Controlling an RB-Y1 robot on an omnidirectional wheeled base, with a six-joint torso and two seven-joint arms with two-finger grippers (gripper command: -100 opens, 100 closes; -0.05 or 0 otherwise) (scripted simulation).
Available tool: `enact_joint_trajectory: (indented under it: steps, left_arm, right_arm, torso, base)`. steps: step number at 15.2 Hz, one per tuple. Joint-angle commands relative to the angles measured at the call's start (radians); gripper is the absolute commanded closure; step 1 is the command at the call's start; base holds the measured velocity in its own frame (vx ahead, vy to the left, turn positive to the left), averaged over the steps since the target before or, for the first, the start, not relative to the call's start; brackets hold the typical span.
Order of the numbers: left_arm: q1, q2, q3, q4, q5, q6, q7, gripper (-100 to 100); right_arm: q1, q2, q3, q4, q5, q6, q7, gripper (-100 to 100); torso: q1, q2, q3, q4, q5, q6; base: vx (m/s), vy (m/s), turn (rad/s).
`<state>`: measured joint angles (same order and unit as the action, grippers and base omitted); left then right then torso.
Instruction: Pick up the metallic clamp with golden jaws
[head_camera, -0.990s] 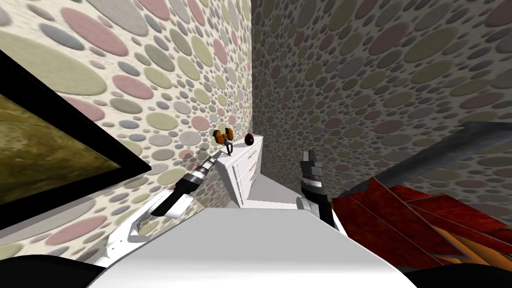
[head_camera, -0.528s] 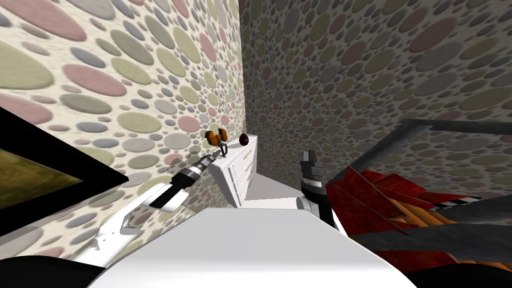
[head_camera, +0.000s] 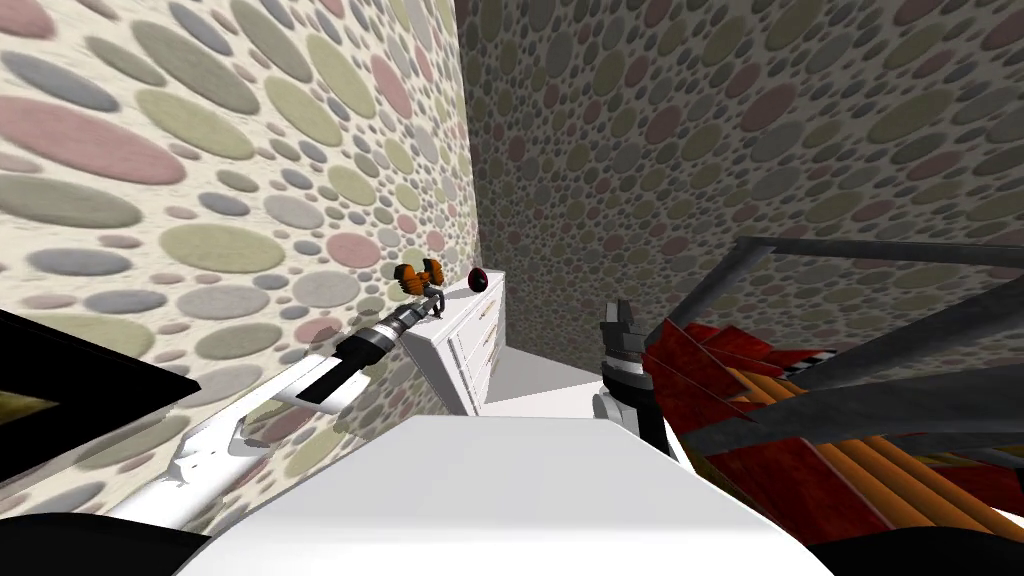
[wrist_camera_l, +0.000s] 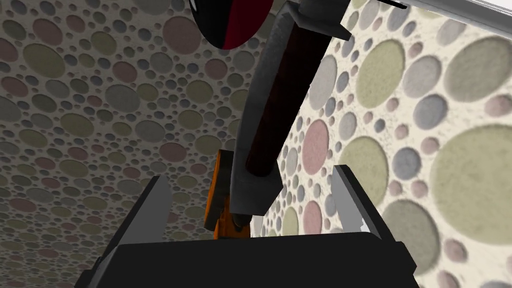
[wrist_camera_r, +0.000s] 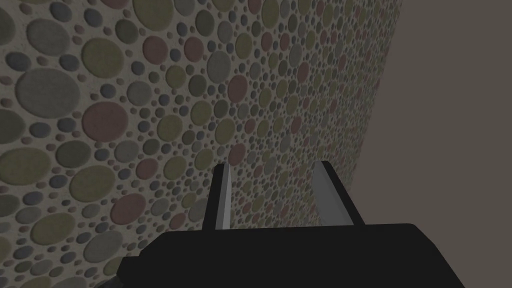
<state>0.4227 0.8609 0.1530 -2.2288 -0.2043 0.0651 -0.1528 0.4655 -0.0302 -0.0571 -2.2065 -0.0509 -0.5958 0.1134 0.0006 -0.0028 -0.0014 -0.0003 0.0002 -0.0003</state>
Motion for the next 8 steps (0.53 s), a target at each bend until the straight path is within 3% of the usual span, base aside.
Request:
enact_joint_trajectory:
  steps: [1,2,3,8]
  left_arm:
    - [0.006,0.016,0.010,-0.023,0.008,0.022,0.008,-100]
    - [0.000,0.009,0.003,-0.010,0.004,0.011,0.004,-100]
    - [0.000,0.011,0.004,-0.013,0.005,0.015,0.005,100]
    - [0.000,0.011,0.004,-0.012,0.004,0.016,0.004,100]
  right_arm:
    - [0.000,0.000,0.000,0.000,0.000,0.000,0.000,0]
    - [0.000,0.000,0.000,0.000,0.000,0.000,0.000,0]
    - [0.000,0.000,0.000,0.000,0.000,0.000,0.000,0]
    - [0.000,0.000,0.000,0.000,0.000,0.000,0.000,0]
  torso:
    - [0.000,0.000,0.000,0.000,0.000,0.000]
    - [-0.002,-0.003,-0.002,-0.001,0.000,0.000]
    - [-0.002,-0.004,-0.002,-0.001,-0.001,0.000]
    - [-0.001,0.001,0.000,0.000,0.000,0.000]
  base:
    - [0.114,-0.040,0.007]
    - [0.073,-0.028,0.008]
    - [0.023,-0.009,0.003]
    - [0.003,-0.001,0.002]
